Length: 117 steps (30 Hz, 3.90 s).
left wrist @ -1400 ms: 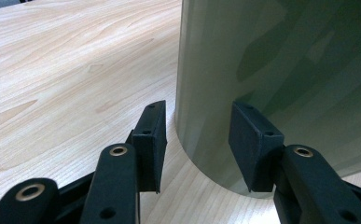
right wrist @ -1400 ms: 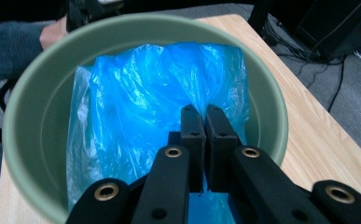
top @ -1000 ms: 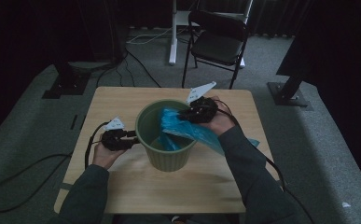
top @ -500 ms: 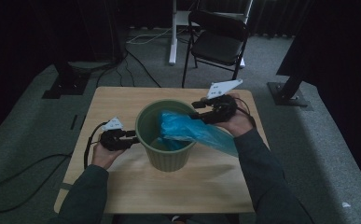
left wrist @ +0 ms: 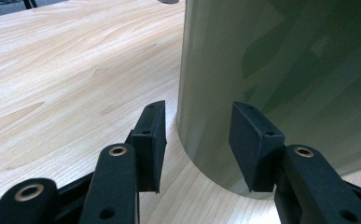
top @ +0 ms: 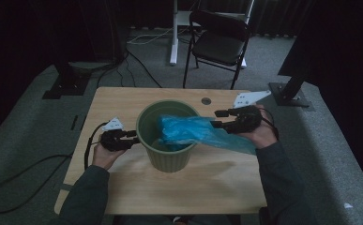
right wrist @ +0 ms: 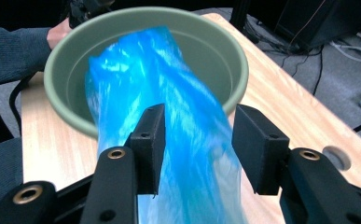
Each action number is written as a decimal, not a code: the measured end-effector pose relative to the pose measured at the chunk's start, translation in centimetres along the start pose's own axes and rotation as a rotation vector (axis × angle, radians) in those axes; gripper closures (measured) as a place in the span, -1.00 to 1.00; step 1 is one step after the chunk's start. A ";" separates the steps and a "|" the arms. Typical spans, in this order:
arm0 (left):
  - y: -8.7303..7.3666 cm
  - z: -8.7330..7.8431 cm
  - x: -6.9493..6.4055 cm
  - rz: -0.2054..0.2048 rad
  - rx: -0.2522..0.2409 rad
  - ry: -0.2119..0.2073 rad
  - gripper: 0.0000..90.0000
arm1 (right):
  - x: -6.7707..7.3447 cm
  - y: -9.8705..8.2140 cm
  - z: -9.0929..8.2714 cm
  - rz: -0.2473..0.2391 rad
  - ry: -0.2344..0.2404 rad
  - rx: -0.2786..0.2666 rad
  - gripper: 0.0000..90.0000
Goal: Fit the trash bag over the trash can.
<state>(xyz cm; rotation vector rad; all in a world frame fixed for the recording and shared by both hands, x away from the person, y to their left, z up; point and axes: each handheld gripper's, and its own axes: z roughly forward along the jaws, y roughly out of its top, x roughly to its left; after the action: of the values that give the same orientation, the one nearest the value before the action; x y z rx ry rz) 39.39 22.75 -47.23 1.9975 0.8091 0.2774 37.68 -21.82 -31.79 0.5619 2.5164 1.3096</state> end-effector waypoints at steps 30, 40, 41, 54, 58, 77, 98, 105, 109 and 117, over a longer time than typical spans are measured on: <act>1.2 -3.2 -0.7 0.027 -0.029 -0.054 0.19 | -0.1 -0.4 2.0 -0.004 0.044 0.036 0.98; 2.2 -4.9 -1.4 0.049 -0.063 -0.077 0.19 | -0.2 0.4 2.6 -0.008 0.052 0.030 0.98; 2.3 -5.0 -1.5 0.054 -0.064 -0.079 0.19 | -0.2 0.4 2.7 -0.006 0.052 0.031 0.98; 3.5 -5.3 -1.6 0.069 -0.087 -0.086 0.19 | -0.6 0.7 3.1 0.007 0.039 0.019 0.98; 4.0 -5.4 -2.0 0.089 -0.077 -0.071 0.19 | -0.6 0.7 3.0 0.007 0.038 0.017 0.98; 4.6 -7.2 -2.3 0.096 -0.114 -0.071 0.19 | -0.9 0.8 3.0 0.007 0.040 0.012 0.99; 8.1 -6.2 -4.7 0.145 -0.109 -0.141 0.16 | -0.6 1.6 3.6 -0.001 0.055 -0.002 0.99; 8.7 -5.4 -5.7 0.176 -0.076 -0.154 0.15 | -0.6 1.9 3.7 -0.002 0.057 -0.005 0.99; 9.6 -5.3 -6.4 0.200 -0.084 -0.166 0.14 | -0.5 2.0 3.7 -0.002 0.057 -0.007 0.99; 10.7 -4.4 -7.2 0.220 -0.057 -0.166 0.12 | -0.5 2.3 3.6 -0.003 0.055 -0.015 0.99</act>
<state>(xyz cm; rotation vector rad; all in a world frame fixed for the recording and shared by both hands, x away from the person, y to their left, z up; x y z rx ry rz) 36.40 17.38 -35.02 2.0265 0.4731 0.2540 40.03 -18.25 -31.91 0.5259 2.5474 1.3602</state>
